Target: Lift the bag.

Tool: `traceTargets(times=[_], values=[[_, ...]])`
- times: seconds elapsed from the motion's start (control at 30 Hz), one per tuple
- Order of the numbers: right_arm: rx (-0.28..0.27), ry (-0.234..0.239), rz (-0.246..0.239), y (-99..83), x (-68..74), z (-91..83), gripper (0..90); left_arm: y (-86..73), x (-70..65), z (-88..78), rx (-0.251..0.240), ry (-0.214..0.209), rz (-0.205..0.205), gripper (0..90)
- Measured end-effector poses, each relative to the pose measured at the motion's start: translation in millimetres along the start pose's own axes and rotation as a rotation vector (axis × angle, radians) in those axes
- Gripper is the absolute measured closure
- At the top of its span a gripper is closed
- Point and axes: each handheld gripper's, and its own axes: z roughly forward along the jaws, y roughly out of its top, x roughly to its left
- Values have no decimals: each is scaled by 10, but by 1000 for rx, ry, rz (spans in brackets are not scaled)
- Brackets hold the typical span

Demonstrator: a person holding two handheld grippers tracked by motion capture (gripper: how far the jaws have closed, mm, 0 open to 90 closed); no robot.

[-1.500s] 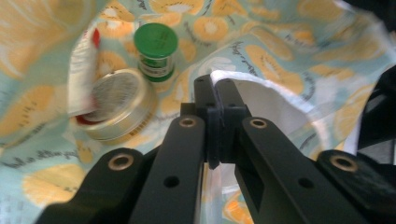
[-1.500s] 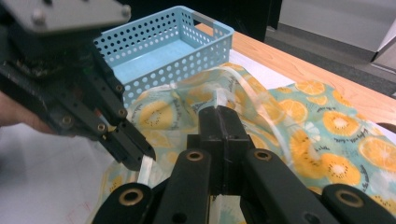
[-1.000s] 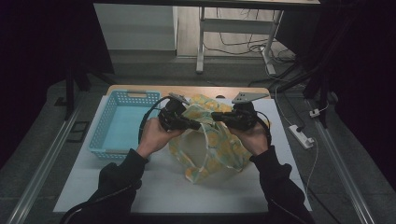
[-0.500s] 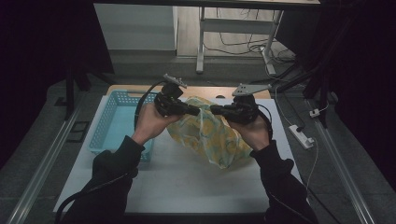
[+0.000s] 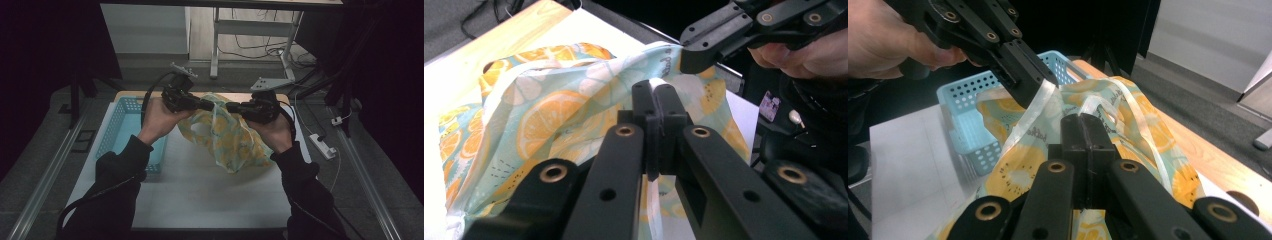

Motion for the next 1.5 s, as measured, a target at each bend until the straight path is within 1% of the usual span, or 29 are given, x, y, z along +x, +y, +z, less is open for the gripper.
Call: traceTargets(times=[0.1,0.23,0.33,0.53,0.9,1.07,1.2,1.3,1.5], values=[[-2,-3,-10,74,14,-16,900,49,-3,-61,-15,3,0,892],[-7,-9,-26,162,30,-36,900,105,-14,-146,-29,15,8,892],[-9,-19,-33,225,33,-51,900,147,-30,-209,-49,20,5,892],[-13,-35,-43,360,23,-93,900,268,-89,-308,-61,36,16,892],[-30,-64,-59,575,36,-175,900,492,-176,-489,-96,99,44,892],[-37,-71,-69,654,49,-196,900,551,-181,-543,-110,116,45,892],[-43,-75,-67,718,49,-218,900,595,-167,-605,-124,136,44,892],[-44,-86,-70,765,45,-226,900,624,-153,-664,-143,148,38,892],[-45,-103,-79,835,41,-227,900,654,-148,-756,-166,168,38,892]])
